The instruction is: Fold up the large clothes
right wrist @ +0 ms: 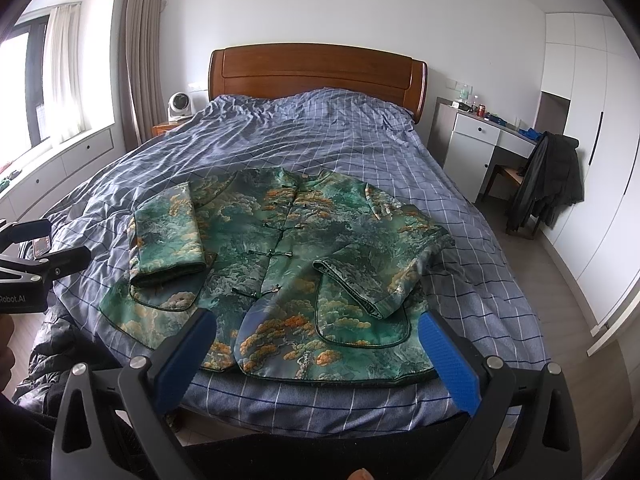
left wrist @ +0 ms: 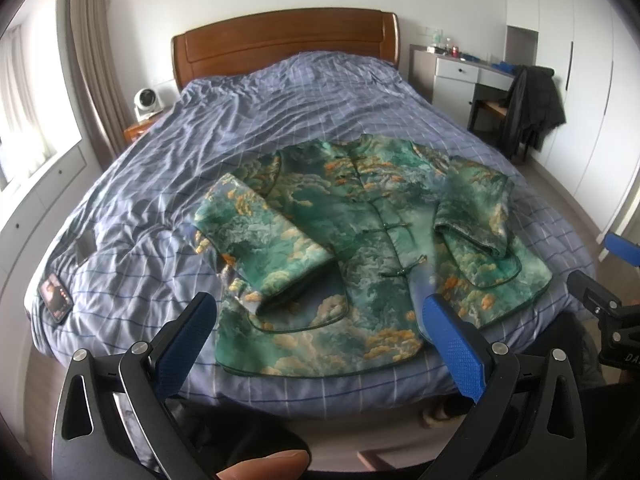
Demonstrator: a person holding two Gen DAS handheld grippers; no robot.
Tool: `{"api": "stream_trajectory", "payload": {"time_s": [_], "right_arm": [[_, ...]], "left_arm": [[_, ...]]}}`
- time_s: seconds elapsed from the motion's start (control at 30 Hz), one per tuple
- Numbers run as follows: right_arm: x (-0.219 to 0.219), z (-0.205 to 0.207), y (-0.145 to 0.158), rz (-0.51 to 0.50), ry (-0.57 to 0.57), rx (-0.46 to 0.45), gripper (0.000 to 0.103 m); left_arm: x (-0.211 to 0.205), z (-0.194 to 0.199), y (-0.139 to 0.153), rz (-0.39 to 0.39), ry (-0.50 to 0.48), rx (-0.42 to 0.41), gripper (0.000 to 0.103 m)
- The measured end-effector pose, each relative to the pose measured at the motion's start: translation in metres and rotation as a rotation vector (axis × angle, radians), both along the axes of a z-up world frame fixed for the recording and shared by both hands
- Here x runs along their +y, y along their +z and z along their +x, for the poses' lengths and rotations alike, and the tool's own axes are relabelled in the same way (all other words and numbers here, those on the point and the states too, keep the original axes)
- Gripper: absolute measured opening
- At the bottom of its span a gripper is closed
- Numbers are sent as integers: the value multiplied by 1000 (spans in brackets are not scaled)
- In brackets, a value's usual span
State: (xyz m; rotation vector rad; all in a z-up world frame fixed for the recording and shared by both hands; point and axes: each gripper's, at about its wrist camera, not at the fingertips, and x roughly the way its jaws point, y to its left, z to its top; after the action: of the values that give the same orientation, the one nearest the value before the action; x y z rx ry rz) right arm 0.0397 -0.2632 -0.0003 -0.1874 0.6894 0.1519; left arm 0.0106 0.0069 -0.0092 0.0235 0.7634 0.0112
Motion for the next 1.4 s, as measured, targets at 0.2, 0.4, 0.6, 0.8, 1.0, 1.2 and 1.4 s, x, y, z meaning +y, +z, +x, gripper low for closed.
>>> {"api": "stream_trajectory", "payload": {"time_s": [0.2, 0.4, 0.6, 0.8, 1.0, 1.2, 1.4], "right_arm": [[1, -1, -1, -1, 2, 0, 103], [1, -1, -2, 0, 0, 2, 103], [1, -1, -2, 0, 0, 0, 103], [2, -1, -2, -1, 1, 1, 103], [2, -1, -2, 0, 0, 2, 103], [2, 0, -2, 0, 0, 2, 103], [2, 0, -2, 0, -1, 1, 103]], "left_arm": [[-1, 0, 0, 2, 0, -2, 103], [-1, -1, 0, 2, -1, -1, 103], [0, 0, -1, 2, -1, -1, 103], [-1, 0, -1, 3, 0, -1, 103], [-1, 0, -1, 3, 0, -1, 103], [-1, 0, -1, 4, 0, 0, 103], [-2, 0, -1, 5, 0, -2, 103]]}}
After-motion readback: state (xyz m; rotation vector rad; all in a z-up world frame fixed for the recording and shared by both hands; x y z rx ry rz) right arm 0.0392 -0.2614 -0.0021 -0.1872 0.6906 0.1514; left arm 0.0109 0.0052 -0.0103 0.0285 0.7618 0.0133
